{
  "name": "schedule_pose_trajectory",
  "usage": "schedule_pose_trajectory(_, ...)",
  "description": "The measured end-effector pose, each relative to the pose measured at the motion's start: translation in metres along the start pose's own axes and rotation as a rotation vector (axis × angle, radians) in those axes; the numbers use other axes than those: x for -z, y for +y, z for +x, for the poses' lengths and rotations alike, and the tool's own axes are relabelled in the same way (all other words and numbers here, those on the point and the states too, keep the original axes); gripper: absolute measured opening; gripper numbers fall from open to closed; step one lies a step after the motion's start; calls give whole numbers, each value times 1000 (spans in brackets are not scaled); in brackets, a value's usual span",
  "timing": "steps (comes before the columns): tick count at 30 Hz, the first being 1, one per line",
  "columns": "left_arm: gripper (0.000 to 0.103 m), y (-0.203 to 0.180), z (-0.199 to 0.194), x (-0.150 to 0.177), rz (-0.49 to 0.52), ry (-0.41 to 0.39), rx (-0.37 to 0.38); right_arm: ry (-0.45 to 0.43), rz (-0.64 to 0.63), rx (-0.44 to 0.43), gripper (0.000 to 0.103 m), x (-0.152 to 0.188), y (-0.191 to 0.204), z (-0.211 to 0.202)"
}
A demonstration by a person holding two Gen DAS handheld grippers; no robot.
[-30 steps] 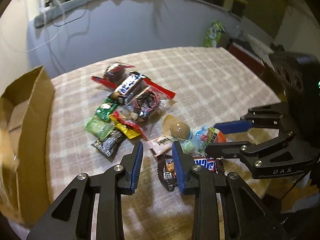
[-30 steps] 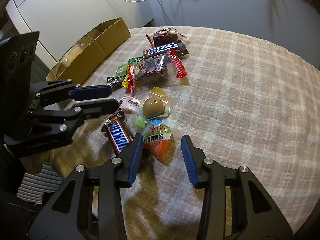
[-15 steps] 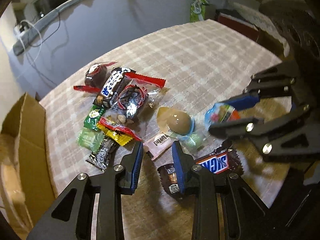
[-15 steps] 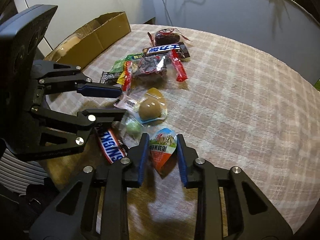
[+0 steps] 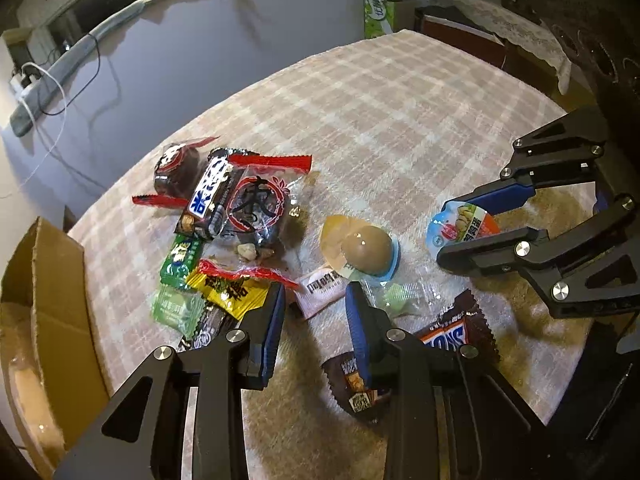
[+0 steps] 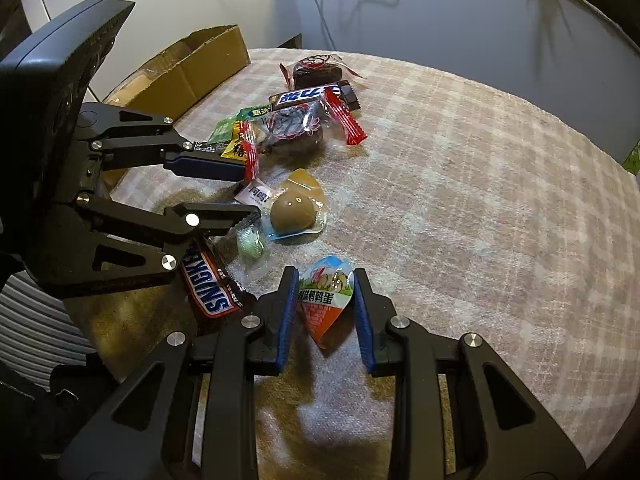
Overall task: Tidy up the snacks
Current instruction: 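Grasp the pink candy bar with the left gripper while the right grasps the chocolate egg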
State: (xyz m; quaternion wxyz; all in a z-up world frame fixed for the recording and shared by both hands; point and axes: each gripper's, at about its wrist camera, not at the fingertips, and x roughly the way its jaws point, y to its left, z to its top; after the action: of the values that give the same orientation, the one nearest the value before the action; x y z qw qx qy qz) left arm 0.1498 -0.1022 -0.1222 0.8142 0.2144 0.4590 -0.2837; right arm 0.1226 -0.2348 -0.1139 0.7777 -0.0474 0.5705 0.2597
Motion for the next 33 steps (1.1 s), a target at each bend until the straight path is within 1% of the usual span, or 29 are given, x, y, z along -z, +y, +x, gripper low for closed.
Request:
schedule_pose_trajectory(2,27,0,-3,5,-4,2,15,2,-6,5,28,1,0,-1)
schedule_pose_trajectory(3,20,1,-4,6,-17,4,30,2,-6,8,28,1,-1,-1)
schedule_pose_trajectory(4,17,1,-5,8,-40,7,55,2,-4,7,28,1,-2,-2)
schedule_pose_trajectory(5,17,1,-6,9,-57,8,79,1,0,2,28,2,-3,-2)
schedule_pose_trajectory(7,17,-7,-10,11,-36,6,69,-1,2,2,28,1,-2,-2)
schedule_pose_trajectory(10,24,-14,-15,11,2,-6,40,-5,2,3,28,2,-2,-3)
schedule_pose_trajectory(12,45,-13,-17,7,15,-20,-4,-7,5,0,28,3,-2,-4)
schedule_pose_trajectory(15,45,-9,-13,-1,32,-21,-16,-8,7,-3,28,3,-3,-5)
schedule_pose_trajectory(17,45,-9,-8,-5,63,-16,-15,-8,7,-3,28,3,-4,-6)
schedule_pose_trajectory(20,45,-9,0,-9,83,2,4,-8,13,-5,28,4,-6,-7)
schedule_pose_trajectory(22,45,-10,1,-9,92,1,11,-8,16,-8,28,4,-6,-7)
schedule_pose_trajectory(25,45,-8,4,-10,79,10,29,-9,19,-12,28,4,-7,-7)
schedule_pose_trajectory(26,43,-7,5,-10,69,11,31,-9,19,-12,28,4,-6,-7)
schedule_pose_trajectory(27,38,-8,4,-9,66,12,36,-9,18,-12,28,4,-7,-7)
schedule_pose_trajectory(28,35,-9,3,-8,65,9,42,-9,17,-12,28,4,-7,-8)
schedule_pose_trajectory(30,24,-14,0,-5,57,3,41,-9,18,-13,28,4,-7,-7)
schedule_pose_trajectory(33,21,-19,-3,-3,44,-9,31,-10,15,-8,28,4,-6,-7)
